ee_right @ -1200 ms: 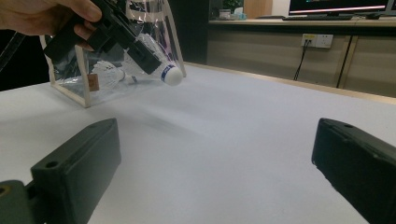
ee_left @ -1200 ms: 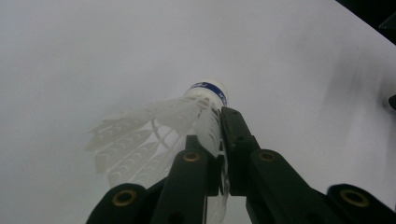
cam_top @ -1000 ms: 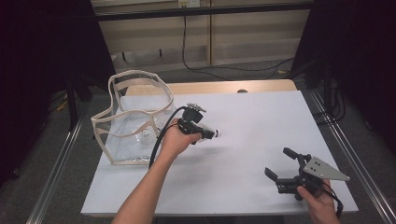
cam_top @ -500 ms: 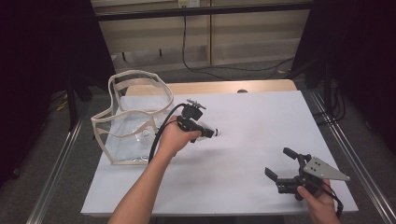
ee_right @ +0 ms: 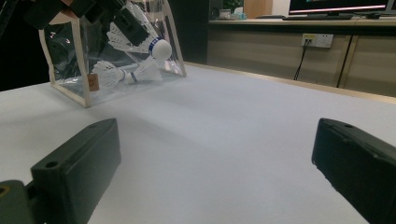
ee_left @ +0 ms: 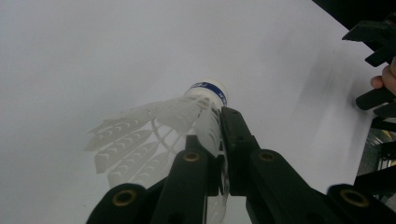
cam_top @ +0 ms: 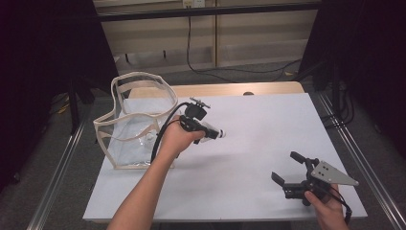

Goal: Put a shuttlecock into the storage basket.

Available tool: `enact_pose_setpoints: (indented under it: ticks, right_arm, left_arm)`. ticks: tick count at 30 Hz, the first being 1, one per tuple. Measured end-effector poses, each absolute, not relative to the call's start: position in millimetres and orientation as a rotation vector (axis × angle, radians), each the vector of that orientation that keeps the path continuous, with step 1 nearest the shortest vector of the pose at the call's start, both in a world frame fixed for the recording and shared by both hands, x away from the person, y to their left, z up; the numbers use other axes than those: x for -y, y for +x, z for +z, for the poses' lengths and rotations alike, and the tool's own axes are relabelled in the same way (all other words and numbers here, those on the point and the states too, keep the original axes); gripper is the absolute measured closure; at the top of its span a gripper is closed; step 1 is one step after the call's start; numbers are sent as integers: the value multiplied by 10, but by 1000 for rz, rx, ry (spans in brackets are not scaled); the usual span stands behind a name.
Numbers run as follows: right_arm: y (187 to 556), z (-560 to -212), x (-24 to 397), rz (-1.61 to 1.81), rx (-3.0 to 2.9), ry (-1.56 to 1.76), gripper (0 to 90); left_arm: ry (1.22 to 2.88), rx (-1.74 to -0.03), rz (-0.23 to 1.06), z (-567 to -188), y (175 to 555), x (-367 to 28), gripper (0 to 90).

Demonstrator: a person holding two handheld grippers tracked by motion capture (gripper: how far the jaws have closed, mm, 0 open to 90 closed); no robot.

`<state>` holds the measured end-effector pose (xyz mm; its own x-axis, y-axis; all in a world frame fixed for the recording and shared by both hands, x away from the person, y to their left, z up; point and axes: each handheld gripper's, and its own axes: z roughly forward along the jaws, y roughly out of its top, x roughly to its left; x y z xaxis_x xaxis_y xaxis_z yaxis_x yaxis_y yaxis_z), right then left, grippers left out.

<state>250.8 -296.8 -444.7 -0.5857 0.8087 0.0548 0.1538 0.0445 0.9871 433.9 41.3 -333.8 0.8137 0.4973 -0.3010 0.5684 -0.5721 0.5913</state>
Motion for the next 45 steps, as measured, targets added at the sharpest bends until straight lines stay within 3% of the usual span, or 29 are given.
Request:
enact_pose_setpoints:
  ticks: [45]
  right_arm:
    - [2506,-4444,2977,1583,-1786,969,8]
  left_arm:
    - [2316,-802,-171,-2945,4331,-484,880]
